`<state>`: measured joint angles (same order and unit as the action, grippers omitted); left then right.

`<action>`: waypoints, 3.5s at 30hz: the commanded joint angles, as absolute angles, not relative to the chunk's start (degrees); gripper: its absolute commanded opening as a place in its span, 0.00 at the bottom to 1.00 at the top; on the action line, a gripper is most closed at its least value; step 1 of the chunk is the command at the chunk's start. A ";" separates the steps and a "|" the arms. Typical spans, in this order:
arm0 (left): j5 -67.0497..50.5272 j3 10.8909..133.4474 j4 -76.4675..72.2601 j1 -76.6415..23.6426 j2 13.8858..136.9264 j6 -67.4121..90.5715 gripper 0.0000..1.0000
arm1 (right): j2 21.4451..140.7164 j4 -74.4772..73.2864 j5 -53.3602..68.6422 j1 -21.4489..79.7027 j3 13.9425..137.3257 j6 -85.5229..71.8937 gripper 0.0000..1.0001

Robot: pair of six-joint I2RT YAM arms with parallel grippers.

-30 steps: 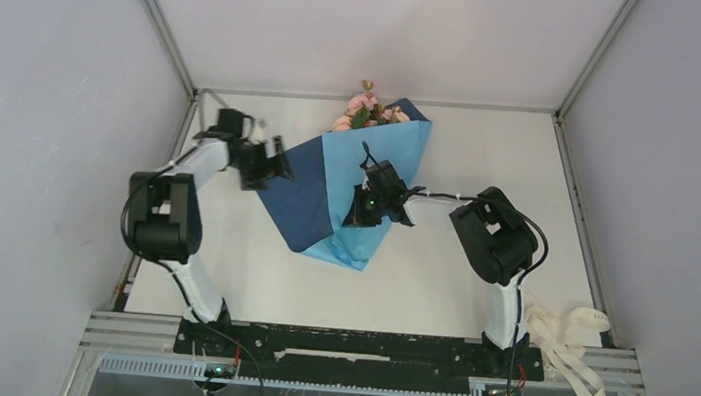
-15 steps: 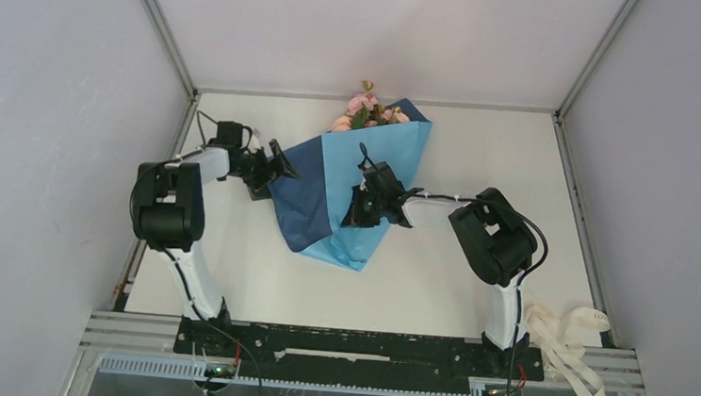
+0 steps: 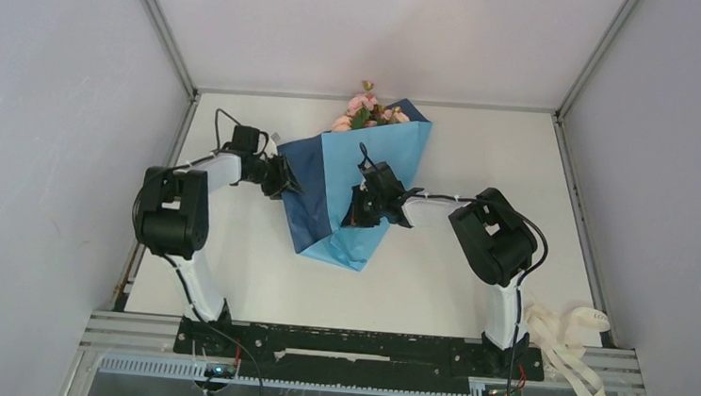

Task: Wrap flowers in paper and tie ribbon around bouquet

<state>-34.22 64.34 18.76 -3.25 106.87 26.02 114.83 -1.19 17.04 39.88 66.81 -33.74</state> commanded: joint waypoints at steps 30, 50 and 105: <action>-21.57 96.11 31.36 -28.28 120.17 12.09 0.00 | 104.51 19.81 14.99 37.35 44.13 -52.05 0.00; -11.86 93.26 32.80 -32.95 118.96 5.39 0.00 | 95.35 -3.01 11.93 24.41 47.00 -34.08 0.32; 25.37 87.82 27.50 -54.18 122.16 -22.45 0.07 | 116.47 -29.29 45.14 16.78 91.72 -11.55 0.75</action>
